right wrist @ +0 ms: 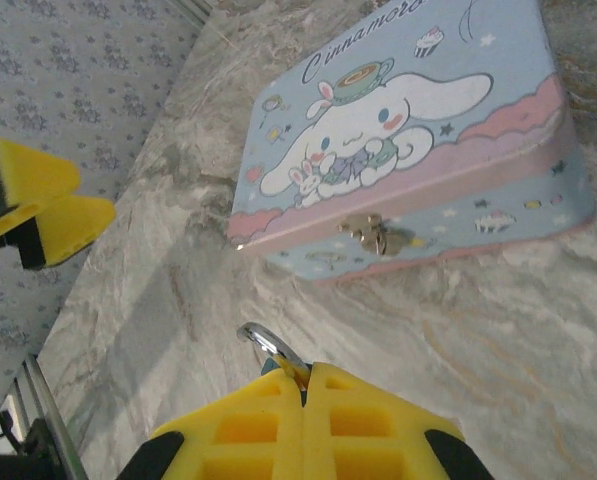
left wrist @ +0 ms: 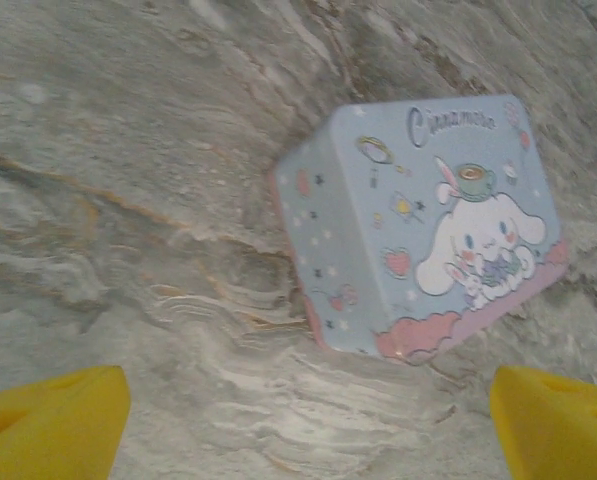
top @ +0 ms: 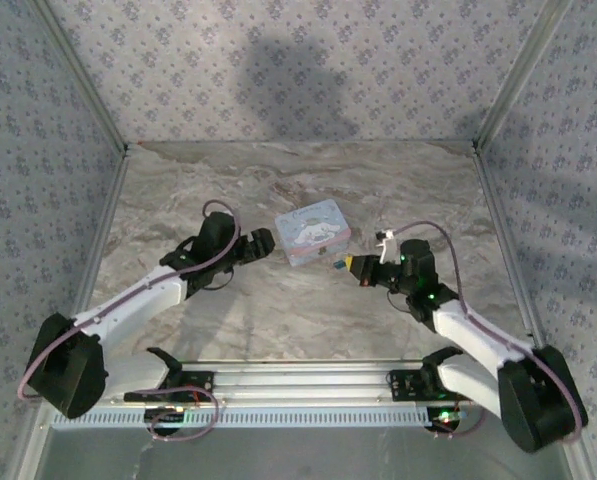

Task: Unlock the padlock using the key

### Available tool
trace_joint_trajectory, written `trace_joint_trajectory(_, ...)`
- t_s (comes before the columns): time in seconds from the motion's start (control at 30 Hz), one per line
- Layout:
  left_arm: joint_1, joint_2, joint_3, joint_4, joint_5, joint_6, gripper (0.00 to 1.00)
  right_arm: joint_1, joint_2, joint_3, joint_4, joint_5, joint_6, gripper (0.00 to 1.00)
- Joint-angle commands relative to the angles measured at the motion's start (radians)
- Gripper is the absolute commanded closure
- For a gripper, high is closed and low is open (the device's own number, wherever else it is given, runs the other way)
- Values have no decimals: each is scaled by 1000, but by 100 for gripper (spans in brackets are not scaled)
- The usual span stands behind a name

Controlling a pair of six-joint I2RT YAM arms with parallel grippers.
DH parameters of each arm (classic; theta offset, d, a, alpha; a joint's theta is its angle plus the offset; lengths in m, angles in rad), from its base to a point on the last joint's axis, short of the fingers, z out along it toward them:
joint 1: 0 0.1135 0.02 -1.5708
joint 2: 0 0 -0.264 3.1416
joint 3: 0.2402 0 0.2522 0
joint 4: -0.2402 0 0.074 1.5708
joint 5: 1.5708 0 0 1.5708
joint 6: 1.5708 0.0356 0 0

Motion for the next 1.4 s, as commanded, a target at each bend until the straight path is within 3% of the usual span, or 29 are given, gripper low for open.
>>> trace_joint_trajectory(0.0,12,-42,-23,-28,-30,18,7,10,-123,-20,-290,32,-27,100)
trace_joint_trajectory(0.13,16,-46,-25,-32,-28,20,7,24,-218,-43,-410,29,13,100)
trace_joint_trajectory(0.33,17,-40,-24,-37,-29,24,7,77,-217,-81,-459,27,70,100)
trace_joint_trajectory(0.83,16,-15,-8,-51,-14,19,7,105,67,-100,-269,42,59,100)
trace_joint_trajectory(1.17,21,-14,6,-33,10,20,6,94,104,-34,-270,96,26,76)
trace_joint_trajectory(1.37,70,-29,-12,41,111,4,3,48,42,45,-343,173,-61,62)
